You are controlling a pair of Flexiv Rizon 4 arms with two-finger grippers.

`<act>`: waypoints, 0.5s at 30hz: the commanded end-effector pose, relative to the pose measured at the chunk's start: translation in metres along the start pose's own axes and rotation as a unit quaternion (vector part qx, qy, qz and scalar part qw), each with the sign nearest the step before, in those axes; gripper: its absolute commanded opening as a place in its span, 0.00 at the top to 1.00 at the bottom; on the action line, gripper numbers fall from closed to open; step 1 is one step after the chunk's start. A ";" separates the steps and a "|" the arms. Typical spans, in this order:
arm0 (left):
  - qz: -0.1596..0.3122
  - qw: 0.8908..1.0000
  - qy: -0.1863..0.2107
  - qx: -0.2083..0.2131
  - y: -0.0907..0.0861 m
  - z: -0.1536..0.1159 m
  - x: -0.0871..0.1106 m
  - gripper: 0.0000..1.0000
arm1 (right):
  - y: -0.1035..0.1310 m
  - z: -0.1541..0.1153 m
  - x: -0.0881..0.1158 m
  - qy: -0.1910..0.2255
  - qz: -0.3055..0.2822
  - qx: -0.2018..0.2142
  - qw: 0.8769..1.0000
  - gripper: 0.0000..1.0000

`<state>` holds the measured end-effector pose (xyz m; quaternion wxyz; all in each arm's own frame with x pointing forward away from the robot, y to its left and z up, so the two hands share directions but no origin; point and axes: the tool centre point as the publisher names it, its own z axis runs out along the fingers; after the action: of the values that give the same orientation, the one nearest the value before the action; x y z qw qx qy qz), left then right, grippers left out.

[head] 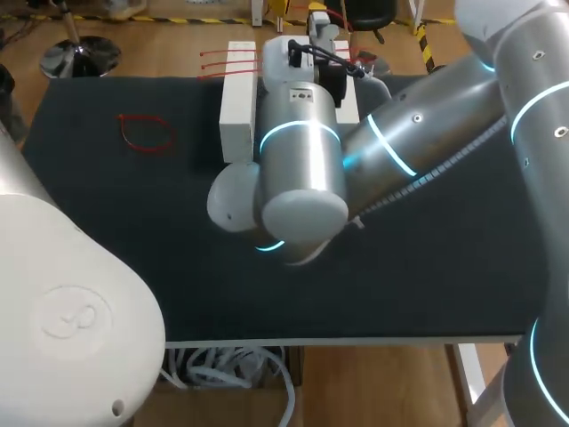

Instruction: Grab the tape and strap the tape.

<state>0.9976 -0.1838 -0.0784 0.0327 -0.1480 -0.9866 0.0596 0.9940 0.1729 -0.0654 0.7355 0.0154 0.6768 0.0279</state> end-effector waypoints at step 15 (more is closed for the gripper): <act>0.000 1.000 0.000 -0.001 0.000 -0.001 0.000 1.00 | 0.001 0.003 -0.005 -0.007 0.007 0.000 1.000 1.00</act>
<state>0.9976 -0.1838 -0.0784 0.0327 -0.1480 -0.9866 0.0596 0.9959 0.1721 -0.0616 0.7406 0.0210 0.6708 0.0338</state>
